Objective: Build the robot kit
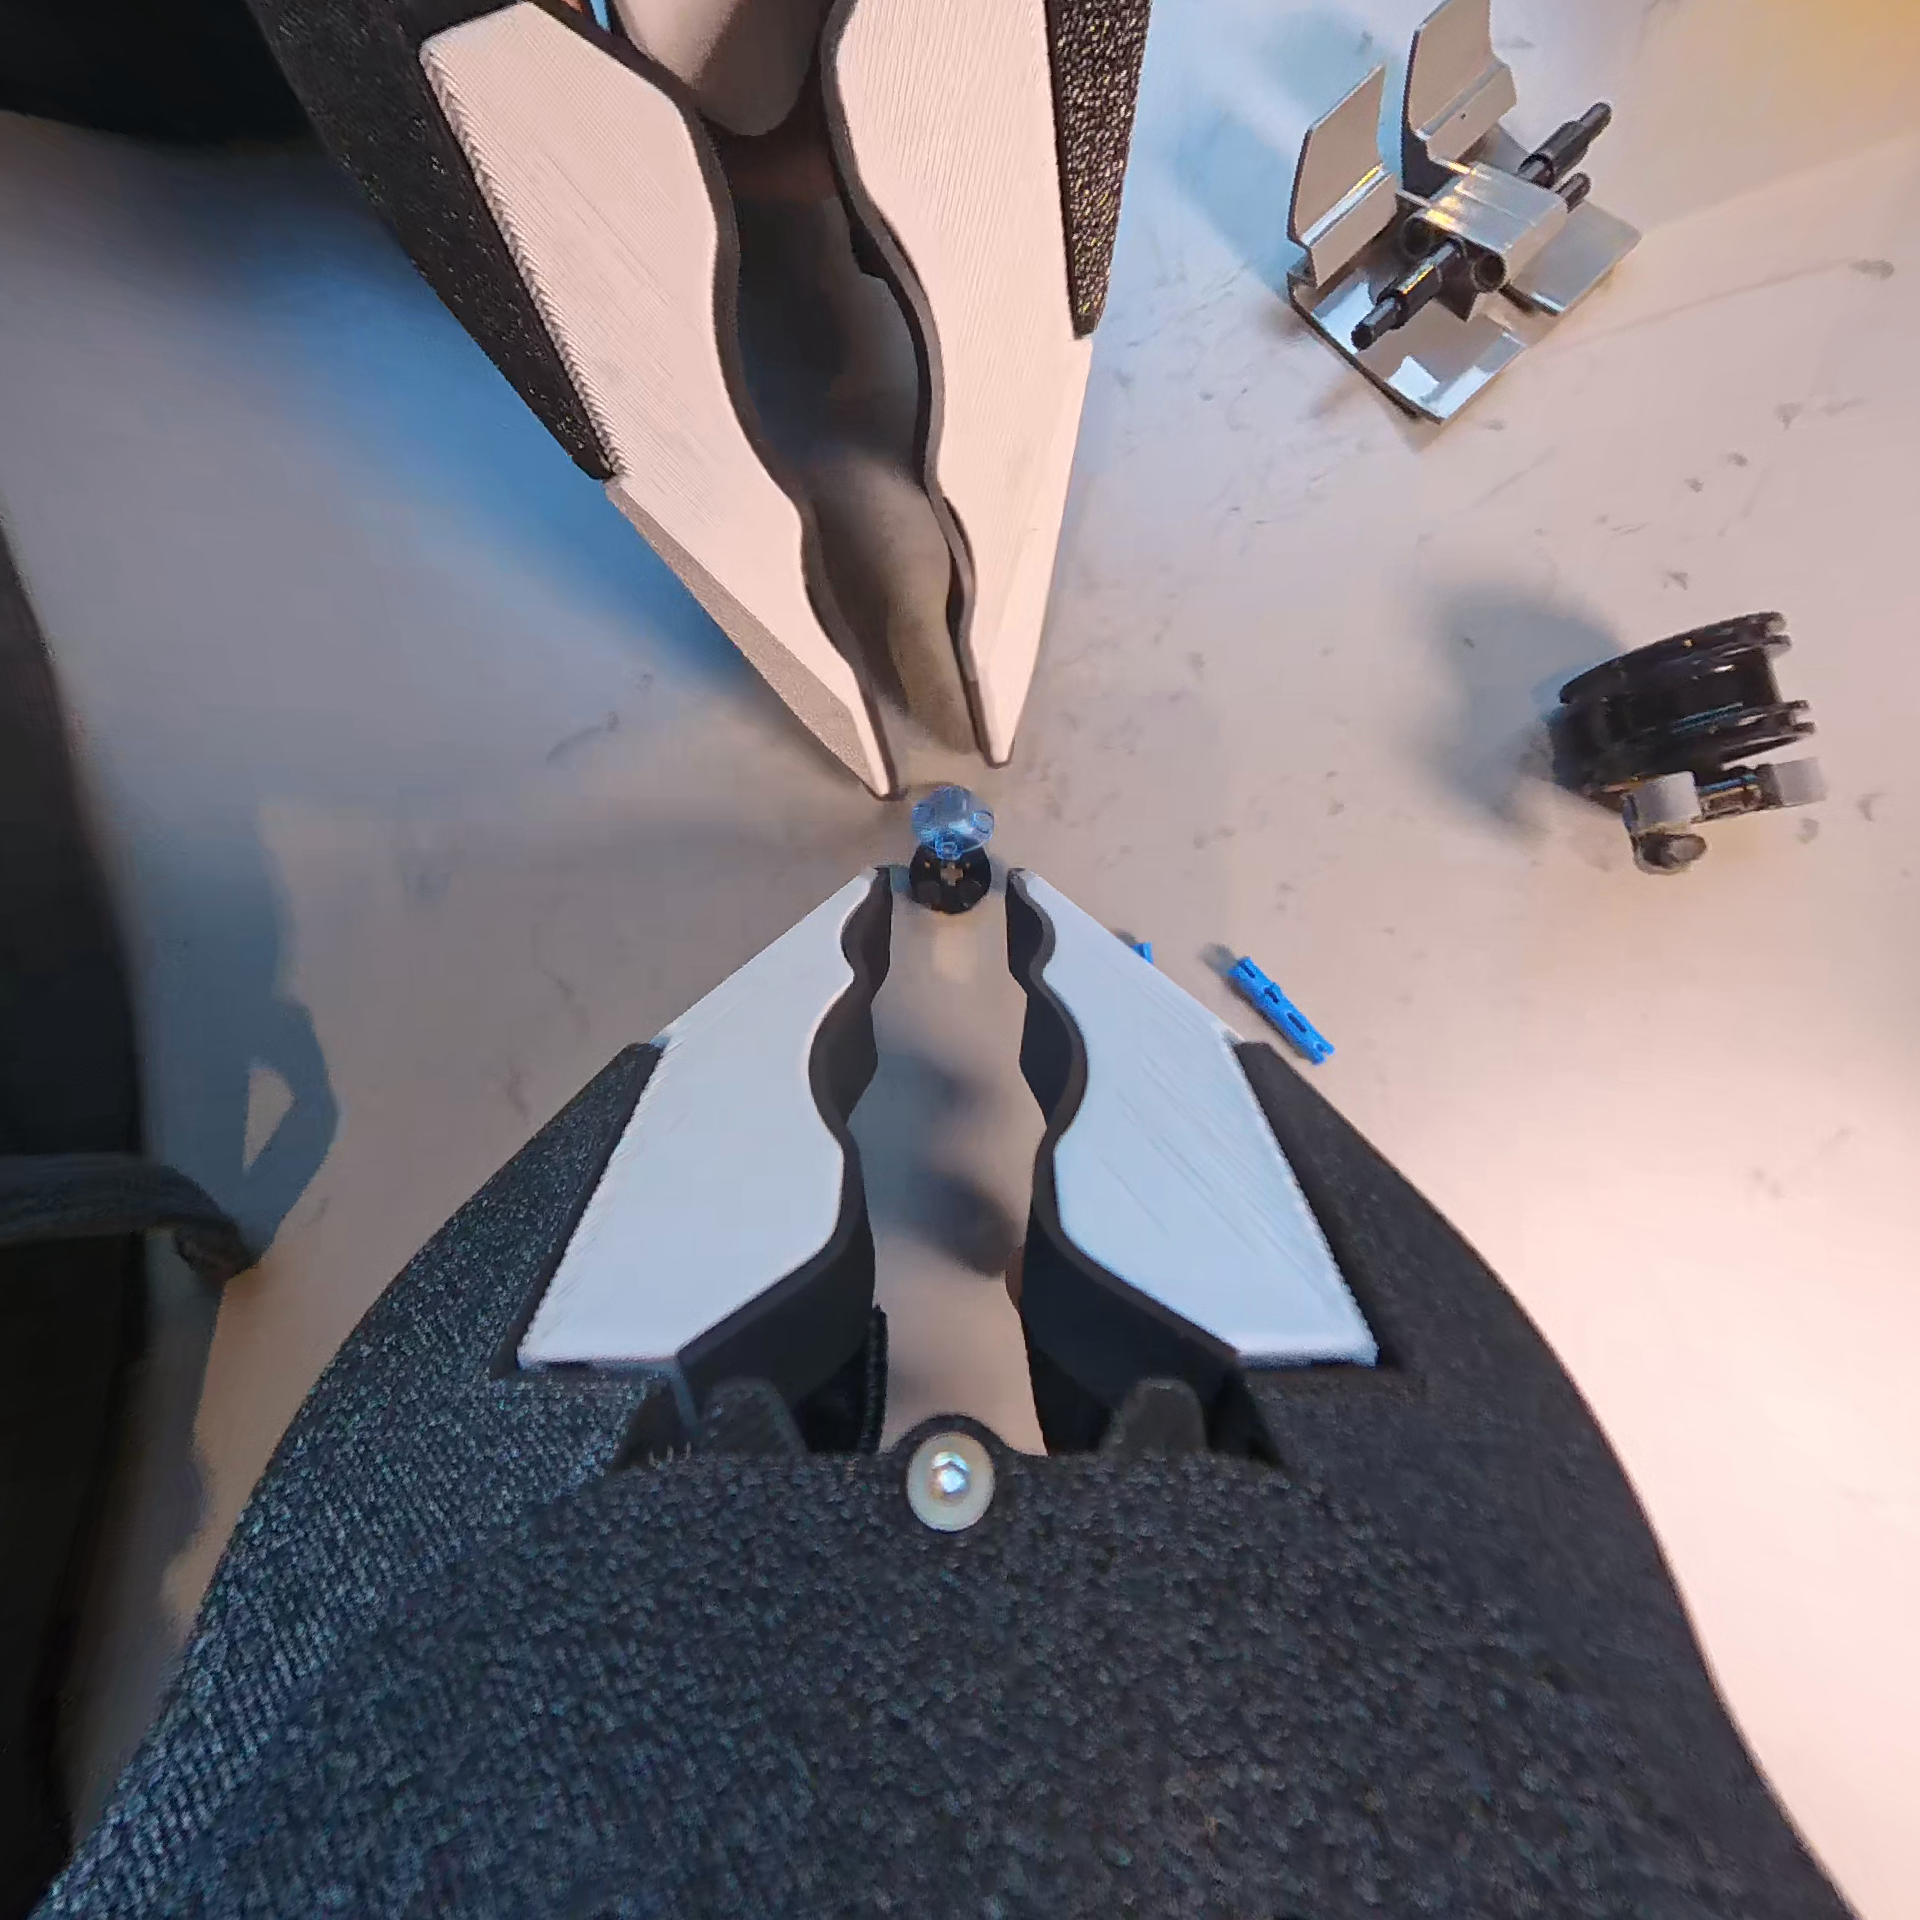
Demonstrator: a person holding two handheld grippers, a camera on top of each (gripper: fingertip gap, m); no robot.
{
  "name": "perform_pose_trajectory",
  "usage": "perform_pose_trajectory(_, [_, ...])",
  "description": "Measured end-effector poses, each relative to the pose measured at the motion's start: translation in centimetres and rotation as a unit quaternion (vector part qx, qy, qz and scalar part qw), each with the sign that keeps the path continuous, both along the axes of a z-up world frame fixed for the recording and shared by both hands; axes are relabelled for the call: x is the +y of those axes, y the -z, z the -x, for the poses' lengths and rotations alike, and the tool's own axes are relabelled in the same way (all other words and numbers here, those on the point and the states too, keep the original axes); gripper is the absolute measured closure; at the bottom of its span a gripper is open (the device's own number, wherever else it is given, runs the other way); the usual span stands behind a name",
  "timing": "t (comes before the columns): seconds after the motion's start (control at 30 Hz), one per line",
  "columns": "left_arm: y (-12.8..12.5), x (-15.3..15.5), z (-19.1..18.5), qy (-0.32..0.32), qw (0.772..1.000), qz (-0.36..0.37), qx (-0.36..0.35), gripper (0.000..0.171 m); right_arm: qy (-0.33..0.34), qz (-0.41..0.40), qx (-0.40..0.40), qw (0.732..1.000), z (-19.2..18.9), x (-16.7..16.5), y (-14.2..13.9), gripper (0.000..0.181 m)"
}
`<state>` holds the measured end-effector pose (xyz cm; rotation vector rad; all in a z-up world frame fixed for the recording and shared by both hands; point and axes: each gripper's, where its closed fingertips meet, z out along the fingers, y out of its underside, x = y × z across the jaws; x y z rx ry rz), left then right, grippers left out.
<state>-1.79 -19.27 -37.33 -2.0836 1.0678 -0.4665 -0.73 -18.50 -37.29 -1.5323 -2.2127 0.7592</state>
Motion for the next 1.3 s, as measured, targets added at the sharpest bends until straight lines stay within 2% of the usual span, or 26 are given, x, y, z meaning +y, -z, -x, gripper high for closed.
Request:
perform_pose_trajectory(0.13, [0.3,0.2,-0.2,-0.001,1.000,0.003,0.007,0.147,-0.002,0.005,0.001,1.000,-0.3,-0.2,0.2,0.159])
perform_pose_trajectory(0.47, [0.3,0.7,-0.6,0.016,1.000,-0.011,0.016,0.157,-0.005,0.006,0.009,1.000,-0.2,0.0,0.2,0.167])
perform_pose_trajectory(0.8, [-0.8,0.2,-1.3,0.059,0.994,-0.078,0.039,0.157,-0.036,-0.006,0.020,0.999,0.1,-0.3,0.2,0.167])
perform_pose_trajectory(0.97, [-0.5,0.2,-1.2,0.061,0.994,-0.077,0.053,0.157,-0.045,-0.006,0.027,0.999,-0.2,-0.3,0.0,0.162])
perform_pose_trajectory(1.3, [-0.2,0.4,-1.3,0.064,0.994,-0.066,0.057,0.157,-0.047,0.007,0.040,0.998,-0.3,-0.4,-0.3,0.162])
